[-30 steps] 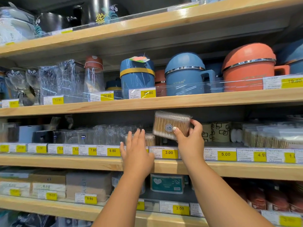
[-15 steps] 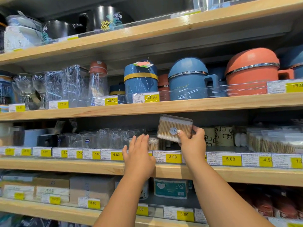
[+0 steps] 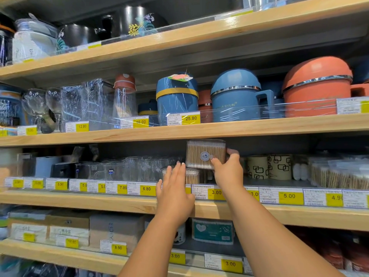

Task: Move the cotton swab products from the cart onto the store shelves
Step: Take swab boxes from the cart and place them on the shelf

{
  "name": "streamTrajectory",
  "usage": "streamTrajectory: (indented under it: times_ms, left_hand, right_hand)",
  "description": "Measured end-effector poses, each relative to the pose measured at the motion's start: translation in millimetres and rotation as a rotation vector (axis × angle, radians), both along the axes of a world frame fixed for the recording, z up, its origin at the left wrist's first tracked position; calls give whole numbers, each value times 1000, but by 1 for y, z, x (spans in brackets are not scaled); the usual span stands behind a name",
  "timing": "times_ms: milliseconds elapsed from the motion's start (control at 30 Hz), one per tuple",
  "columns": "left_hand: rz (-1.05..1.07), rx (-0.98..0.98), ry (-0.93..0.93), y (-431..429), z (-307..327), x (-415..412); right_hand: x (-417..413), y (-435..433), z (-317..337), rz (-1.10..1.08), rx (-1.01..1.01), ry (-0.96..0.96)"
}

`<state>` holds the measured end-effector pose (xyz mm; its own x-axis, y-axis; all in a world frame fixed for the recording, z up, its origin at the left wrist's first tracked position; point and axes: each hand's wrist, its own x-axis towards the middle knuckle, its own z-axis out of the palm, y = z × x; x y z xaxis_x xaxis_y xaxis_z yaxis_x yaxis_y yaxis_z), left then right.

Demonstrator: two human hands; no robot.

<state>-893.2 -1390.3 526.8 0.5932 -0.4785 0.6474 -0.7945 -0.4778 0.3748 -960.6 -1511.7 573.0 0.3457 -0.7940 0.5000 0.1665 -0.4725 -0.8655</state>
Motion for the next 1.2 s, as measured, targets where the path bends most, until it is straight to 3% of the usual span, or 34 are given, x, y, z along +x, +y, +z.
streamTrajectory:
  times_ms: [267, 433, 800, 1200]
  left_hand:
    - [-6, -3, -9, 1, -5, 5]
    - [9, -15, -1, 2, -8, 6]
    - [31, -11, 7, 2, -9, 7]
    - [33, -10, 10, 0, -12, 6]
  right_hand:
    - [11, 11, -3, 92, -220, 173]
    - [9, 15, -12, 126, -232, 144]
    - [9, 18, -18, 178, -378, 338]
    - [2, 22, -24, 176, -483, 345]
